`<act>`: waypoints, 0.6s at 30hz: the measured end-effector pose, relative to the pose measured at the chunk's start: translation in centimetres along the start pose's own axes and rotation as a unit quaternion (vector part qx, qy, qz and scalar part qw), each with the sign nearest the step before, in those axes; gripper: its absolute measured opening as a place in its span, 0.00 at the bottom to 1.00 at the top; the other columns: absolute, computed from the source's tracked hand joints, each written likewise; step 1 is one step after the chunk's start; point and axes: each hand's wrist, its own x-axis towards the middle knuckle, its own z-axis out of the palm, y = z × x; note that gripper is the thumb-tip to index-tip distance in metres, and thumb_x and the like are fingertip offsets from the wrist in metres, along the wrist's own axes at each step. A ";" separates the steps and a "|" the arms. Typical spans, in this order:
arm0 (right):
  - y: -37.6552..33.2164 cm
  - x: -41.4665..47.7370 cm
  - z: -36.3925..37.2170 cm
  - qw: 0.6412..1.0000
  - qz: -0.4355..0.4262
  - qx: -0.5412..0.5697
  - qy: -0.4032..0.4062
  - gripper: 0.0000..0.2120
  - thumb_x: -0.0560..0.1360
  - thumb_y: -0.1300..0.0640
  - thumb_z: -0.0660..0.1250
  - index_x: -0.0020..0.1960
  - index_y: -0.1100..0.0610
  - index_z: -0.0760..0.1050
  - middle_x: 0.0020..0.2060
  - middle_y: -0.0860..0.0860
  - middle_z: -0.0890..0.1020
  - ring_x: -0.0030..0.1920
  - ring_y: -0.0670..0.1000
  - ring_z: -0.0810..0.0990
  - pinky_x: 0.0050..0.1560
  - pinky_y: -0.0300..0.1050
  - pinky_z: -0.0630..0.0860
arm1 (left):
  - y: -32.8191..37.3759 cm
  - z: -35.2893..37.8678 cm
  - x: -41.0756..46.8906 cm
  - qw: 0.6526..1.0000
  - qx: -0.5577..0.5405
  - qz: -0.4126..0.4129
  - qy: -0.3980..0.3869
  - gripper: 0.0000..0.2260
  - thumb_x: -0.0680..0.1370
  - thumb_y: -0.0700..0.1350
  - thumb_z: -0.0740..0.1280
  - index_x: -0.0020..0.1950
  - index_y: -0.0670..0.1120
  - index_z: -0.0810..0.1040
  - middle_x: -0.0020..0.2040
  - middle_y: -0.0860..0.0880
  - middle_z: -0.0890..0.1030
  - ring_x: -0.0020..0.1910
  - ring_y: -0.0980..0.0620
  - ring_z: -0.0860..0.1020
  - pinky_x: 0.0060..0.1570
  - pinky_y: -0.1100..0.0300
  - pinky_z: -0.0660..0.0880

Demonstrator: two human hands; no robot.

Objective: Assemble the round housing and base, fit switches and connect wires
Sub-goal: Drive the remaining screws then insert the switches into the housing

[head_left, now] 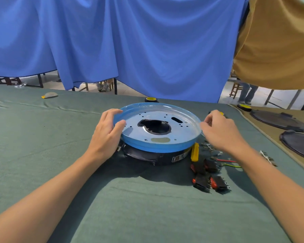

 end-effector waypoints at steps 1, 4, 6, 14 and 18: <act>0.0 -0.1 0.1 1.000 0.010 0.017 0.014 0.06 0.80 0.55 0.55 0.49 0.57 0.68 0.44 0.56 0.77 0.49 0.60 0.74 0.49 0.57 0.73 | 0.0 0.0 0.0 1.000 -0.002 -0.006 0.000 0.25 0.74 0.53 0.55 0.68 0.45 0.72 0.66 0.51 0.71 0.60 0.58 0.68 0.59 0.62 0.62; 0.1 0.0 -0.1 0.999 0.045 0.007 0.008 0.06 0.77 0.61 0.54 0.52 0.59 0.67 0.53 0.60 0.76 0.52 0.61 0.73 0.51 0.57 0.73 | 0.1 0.0 -0.1 1.000 -0.014 -0.021 -0.002 0.26 0.73 0.52 0.55 0.68 0.44 0.72 0.68 0.51 0.71 0.60 0.57 0.68 0.59 0.62 0.62; 0.2 0.0 -0.1 0.995 0.070 -0.036 -0.055 0.07 0.75 0.62 0.59 0.53 0.60 0.69 0.50 0.59 0.77 0.50 0.60 0.76 0.49 0.55 0.76 | 0.1 0.1 -0.2 0.999 -0.021 -0.025 -0.002 0.26 0.73 0.52 0.54 0.68 0.44 0.72 0.70 0.51 0.71 0.61 0.59 0.68 0.60 0.63 0.62; 0.2 -0.4 0.5 0.985 0.036 -0.077 -0.151 0.15 0.72 0.51 0.67 0.50 0.59 0.66 0.41 0.56 0.75 0.43 0.58 0.75 0.31 0.46 0.67 | 0.1 0.1 -0.3 1.000 -0.010 -0.026 0.001 0.25 0.73 0.52 0.53 0.65 0.44 0.74 0.72 0.51 0.71 0.62 0.60 0.66 0.60 0.65 0.60; 0.4 -0.4 0.3 0.982 0.031 -0.123 -0.140 0.14 0.75 0.51 0.64 0.54 0.59 0.67 0.47 0.57 0.75 0.46 0.59 0.74 0.35 0.48 0.68 | 0.2 0.0 -0.4 1.000 -0.007 -0.027 -0.005 0.24 0.73 0.52 0.53 0.65 0.45 0.74 0.72 0.50 0.70 0.63 0.59 0.67 0.64 0.59 0.64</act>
